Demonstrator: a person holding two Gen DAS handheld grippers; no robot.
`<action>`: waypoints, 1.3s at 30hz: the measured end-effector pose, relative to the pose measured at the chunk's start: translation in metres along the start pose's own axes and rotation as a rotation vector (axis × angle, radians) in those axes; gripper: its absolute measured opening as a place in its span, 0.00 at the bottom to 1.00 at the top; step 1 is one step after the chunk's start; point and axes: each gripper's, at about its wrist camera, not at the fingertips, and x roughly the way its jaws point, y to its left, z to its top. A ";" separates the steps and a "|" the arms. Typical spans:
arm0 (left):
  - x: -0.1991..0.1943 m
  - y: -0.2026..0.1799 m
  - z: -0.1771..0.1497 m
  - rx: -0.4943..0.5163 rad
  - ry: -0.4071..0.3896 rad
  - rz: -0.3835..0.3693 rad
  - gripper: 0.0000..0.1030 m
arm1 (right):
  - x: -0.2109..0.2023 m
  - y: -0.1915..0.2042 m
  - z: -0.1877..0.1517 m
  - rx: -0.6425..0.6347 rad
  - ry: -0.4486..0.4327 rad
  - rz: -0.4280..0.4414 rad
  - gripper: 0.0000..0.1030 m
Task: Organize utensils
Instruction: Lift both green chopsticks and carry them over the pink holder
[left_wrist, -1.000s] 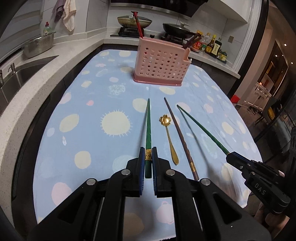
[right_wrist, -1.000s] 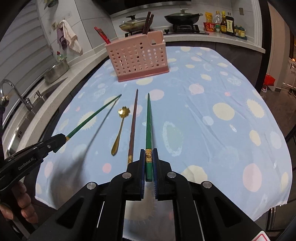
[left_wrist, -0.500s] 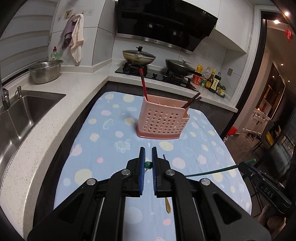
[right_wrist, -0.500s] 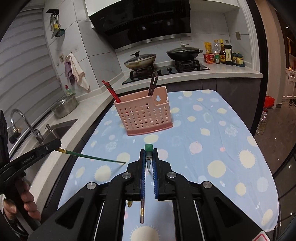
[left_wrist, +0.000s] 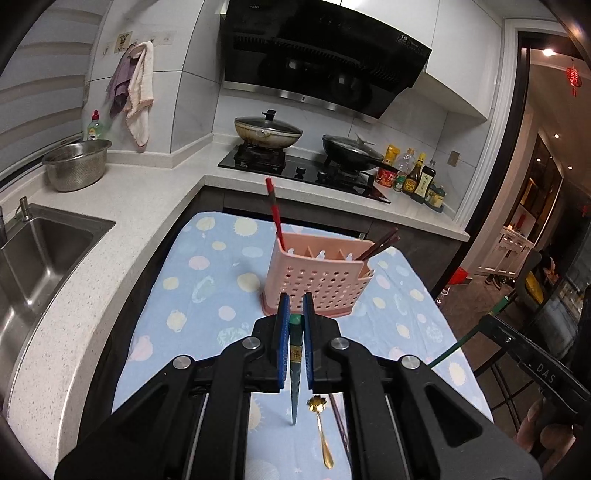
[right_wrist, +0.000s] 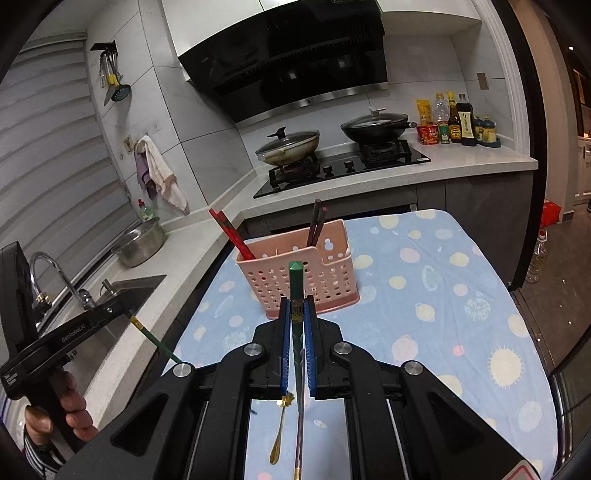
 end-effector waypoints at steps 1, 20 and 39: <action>0.001 -0.001 0.005 0.003 -0.005 -0.004 0.06 | 0.002 0.000 0.005 0.004 -0.005 0.008 0.08; 0.015 -0.043 0.136 0.097 -0.254 -0.072 0.06 | 0.051 0.016 0.140 0.014 -0.194 0.088 0.08; 0.100 -0.033 0.172 0.102 -0.271 -0.011 0.04 | 0.150 -0.013 0.144 0.066 -0.071 0.046 0.08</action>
